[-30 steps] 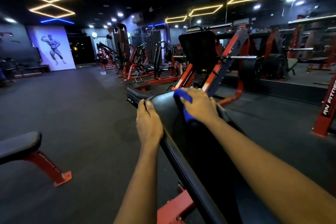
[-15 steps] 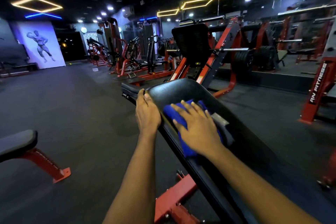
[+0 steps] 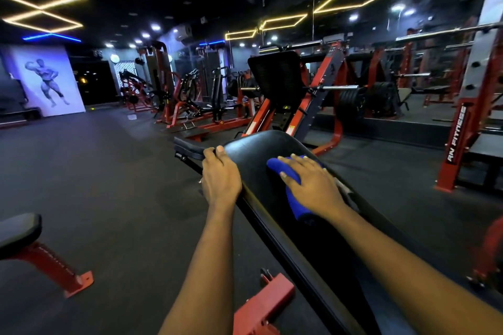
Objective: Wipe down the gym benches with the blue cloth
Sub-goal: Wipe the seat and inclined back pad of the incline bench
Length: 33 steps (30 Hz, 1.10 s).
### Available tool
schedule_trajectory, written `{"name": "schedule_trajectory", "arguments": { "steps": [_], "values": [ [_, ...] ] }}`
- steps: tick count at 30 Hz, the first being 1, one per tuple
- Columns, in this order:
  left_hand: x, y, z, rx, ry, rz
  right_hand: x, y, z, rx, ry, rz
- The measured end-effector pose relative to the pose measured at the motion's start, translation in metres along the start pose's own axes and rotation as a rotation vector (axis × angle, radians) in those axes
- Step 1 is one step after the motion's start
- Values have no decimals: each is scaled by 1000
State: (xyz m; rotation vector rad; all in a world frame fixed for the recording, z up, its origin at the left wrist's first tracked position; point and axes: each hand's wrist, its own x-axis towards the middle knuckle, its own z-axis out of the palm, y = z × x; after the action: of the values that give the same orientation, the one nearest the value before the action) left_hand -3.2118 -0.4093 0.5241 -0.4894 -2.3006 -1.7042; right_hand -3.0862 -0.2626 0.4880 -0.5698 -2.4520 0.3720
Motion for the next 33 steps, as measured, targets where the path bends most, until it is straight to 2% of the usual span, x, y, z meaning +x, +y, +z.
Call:
{"name": "schedule_trajectory", "arguments": {
  "steps": [3, 7, 12, 19, 23, 27, 33],
  "values": [
    [-2, 12, 6, 42, 30, -42, 40, 25, -7, 33, -37, 173],
    [-3, 13, 15, 56, 84, -60, 74, 43, -9, 131, -31, 248],
    [-1, 7, 19, 99, 112, -22, 98, 56, -13, 75, -89, 401],
    [-1, 4, 19, 105, 139, -8, 161, 40, -10, 155, -159, 292],
    [0, 3, 19, 83, 137, 0, 145, 62, -11, 238, -148, 246],
    [2, 1, 21, 80, 142, 4, 122, 92, -10, 353, -188, 298],
    [2, -1, 23, 75, 142, 3, 159, 69, -2, 218, -189, 339]
  ]
}}
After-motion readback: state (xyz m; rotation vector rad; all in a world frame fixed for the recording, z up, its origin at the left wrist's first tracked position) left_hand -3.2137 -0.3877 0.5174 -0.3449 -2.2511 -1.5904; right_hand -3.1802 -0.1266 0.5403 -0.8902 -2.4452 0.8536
